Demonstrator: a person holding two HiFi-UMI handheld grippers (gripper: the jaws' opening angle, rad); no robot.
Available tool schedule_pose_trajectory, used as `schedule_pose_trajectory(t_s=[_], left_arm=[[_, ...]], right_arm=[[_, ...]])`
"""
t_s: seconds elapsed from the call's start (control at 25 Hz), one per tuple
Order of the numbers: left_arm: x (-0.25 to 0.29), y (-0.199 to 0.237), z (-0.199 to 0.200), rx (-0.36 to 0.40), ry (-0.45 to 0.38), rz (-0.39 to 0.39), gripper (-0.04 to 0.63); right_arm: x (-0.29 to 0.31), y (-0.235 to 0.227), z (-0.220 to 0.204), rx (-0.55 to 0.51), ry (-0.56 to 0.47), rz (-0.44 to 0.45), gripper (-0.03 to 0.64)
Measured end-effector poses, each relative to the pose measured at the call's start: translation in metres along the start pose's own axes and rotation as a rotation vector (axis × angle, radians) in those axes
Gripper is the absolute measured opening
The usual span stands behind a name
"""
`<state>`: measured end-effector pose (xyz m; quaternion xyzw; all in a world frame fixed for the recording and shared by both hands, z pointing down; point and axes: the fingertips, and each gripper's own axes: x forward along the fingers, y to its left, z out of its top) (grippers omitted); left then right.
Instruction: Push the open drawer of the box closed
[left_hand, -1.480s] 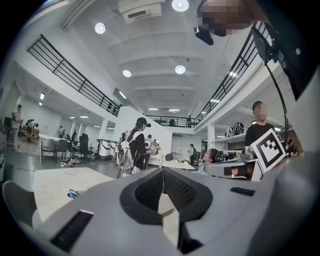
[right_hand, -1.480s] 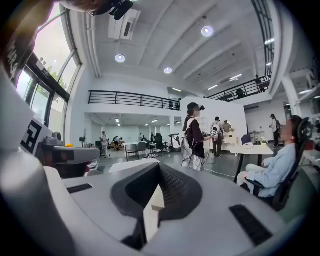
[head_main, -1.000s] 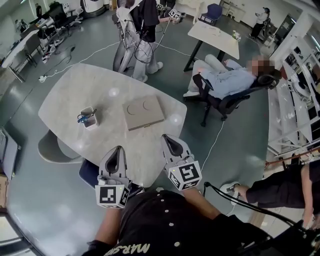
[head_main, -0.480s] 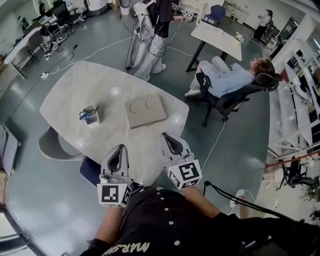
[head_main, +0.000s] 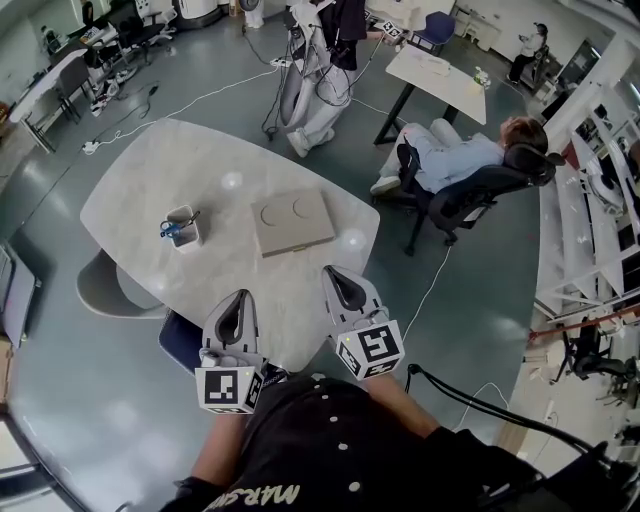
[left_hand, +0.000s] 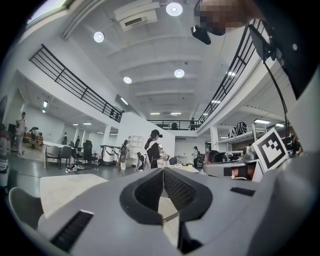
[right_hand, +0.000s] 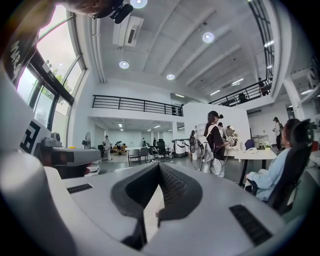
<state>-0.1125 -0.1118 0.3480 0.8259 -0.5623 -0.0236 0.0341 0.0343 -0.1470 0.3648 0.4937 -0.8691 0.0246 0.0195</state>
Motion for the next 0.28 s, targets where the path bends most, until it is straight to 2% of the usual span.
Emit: schedule_pose_trajectory(t_s=[0.28], left_arm=[[-0.0001,0.0021,-0.0017,-0.008,-0.001,0.009,0.017]], right_arm=[[-0.0002,0.0012,0.0026,-0.001,0.000,0.004,-0.003]])
